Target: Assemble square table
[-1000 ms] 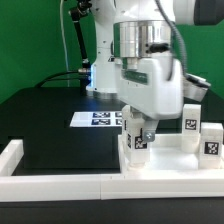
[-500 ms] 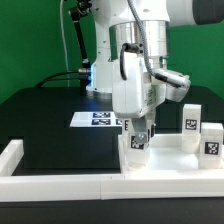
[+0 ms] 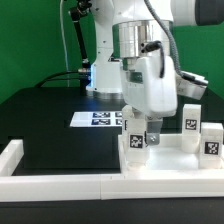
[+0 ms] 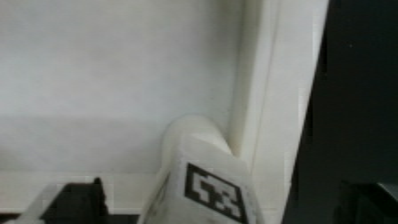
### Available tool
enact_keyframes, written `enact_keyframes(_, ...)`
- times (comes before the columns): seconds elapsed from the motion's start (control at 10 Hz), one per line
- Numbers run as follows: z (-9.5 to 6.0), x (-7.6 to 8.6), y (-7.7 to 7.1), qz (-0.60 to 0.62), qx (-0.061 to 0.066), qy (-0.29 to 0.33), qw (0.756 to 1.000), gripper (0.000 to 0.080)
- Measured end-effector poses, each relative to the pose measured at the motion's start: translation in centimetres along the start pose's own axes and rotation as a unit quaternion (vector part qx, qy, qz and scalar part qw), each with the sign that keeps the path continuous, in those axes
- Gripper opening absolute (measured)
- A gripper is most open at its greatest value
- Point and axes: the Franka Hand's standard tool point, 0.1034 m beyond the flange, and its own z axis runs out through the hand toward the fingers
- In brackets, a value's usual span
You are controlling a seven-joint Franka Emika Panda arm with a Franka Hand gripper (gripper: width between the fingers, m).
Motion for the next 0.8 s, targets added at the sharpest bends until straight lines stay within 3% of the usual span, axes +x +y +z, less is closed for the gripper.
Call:
enact_keyframes(0.3,-0.02,0.16,-0.01,-0.117,-0.001,0.003,0.993,0.0649)
enact_keyframes(0.4,-0.07,0.42,-0.04,-0.226,-0.007,0.012,0.974,0.0649)
enact_keyframes(0.6,-0.11,0.55,-0.11,-0.266,-0.011,0.015,0.964,0.0649)
enact_keyframes(0.8,-0.09,0.54,-0.09,-0.249,-0.011,0.015,0.968,0.0394)
